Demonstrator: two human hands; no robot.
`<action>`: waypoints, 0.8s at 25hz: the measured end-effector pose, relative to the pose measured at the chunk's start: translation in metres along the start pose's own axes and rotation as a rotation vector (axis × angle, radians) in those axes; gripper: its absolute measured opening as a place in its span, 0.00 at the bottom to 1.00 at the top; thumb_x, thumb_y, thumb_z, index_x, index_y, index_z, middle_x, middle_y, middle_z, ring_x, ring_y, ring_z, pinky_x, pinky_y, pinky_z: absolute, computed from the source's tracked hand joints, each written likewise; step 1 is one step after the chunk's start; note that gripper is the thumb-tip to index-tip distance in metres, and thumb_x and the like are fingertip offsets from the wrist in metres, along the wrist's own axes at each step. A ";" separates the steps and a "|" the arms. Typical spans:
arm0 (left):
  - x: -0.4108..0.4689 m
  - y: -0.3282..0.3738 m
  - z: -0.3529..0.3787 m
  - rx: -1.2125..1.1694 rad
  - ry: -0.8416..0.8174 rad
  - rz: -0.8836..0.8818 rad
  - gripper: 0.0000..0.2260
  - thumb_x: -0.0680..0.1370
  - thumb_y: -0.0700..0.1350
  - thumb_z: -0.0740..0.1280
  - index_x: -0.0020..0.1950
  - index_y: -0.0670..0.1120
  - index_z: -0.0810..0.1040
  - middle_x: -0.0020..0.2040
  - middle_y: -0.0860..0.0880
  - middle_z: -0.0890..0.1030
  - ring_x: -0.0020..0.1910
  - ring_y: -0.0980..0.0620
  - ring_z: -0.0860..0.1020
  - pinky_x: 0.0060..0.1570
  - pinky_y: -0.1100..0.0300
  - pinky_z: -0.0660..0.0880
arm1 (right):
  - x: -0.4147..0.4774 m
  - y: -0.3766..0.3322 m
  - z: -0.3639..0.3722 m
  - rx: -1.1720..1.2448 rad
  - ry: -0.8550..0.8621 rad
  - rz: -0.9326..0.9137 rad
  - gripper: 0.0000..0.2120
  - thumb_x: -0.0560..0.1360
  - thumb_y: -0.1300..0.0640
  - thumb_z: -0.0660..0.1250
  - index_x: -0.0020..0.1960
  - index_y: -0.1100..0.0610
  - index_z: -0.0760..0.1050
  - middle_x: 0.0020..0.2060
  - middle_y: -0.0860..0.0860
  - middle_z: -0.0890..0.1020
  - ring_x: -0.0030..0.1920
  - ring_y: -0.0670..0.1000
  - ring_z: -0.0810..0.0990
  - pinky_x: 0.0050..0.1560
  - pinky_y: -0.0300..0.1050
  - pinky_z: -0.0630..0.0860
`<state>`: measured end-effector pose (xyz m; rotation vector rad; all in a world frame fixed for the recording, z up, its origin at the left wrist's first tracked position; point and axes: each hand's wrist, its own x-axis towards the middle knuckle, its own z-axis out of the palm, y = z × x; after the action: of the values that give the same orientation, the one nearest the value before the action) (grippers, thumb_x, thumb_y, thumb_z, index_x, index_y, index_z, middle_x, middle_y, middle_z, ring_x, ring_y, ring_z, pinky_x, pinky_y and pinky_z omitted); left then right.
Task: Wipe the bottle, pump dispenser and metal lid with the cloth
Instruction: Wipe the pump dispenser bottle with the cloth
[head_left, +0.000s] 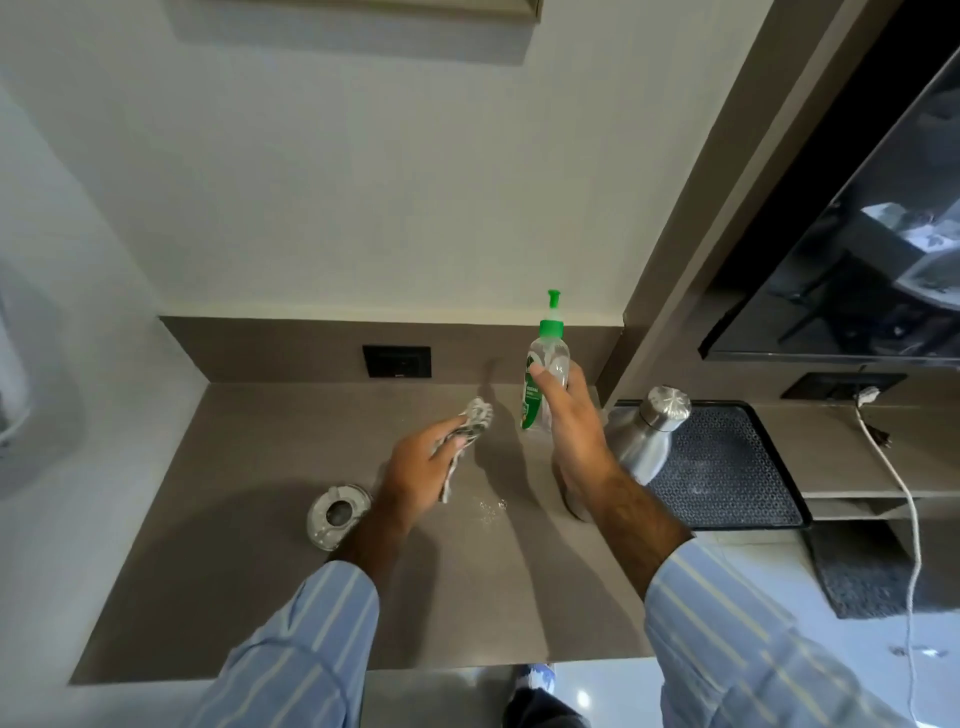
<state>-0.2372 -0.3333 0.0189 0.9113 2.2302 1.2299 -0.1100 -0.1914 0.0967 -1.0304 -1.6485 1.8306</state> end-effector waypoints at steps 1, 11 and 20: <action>0.007 -0.021 0.009 0.071 0.049 -0.039 0.14 0.81 0.40 0.67 0.67 0.44 0.81 0.63 0.43 0.84 0.60 0.53 0.83 0.58 0.64 0.75 | 0.003 0.010 -0.004 -0.012 -0.017 0.009 0.27 0.78 0.39 0.66 0.75 0.44 0.68 0.63 0.47 0.80 0.62 0.48 0.80 0.64 0.53 0.77; 0.037 -0.102 0.116 0.621 0.069 0.021 0.20 0.76 0.43 0.73 0.68 0.47 0.80 0.60 0.39 0.81 0.56 0.35 0.79 0.56 0.44 0.73 | 0.028 0.085 -0.014 -0.095 -0.127 0.084 0.09 0.77 0.40 0.68 0.53 0.26 0.72 0.48 0.32 0.83 0.52 0.36 0.83 0.56 0.43 0.77; -0.029 -0.100 0.114 0.573 -0.329 0.521 0.20 0.73 0.34 0.69 0.63 0.46 0.84 0.61 0.41 0.82 0.58 0.36 0.81 0.60 0.45 0.78 | 0.021 0.104 -0.016 0.036 -0.072 0.090 0.15 0.77 0.45 0.70 0.63 0.41 0.74 0.57 0.48 0.83 0.54 0.44 0.86 0.53 0.42 0.82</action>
<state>-0.1777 -0.3284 -0.1234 1.8529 2.1606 0.5354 -0.0957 -0.1826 -0.0095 -1.0505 -1.6284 1.9692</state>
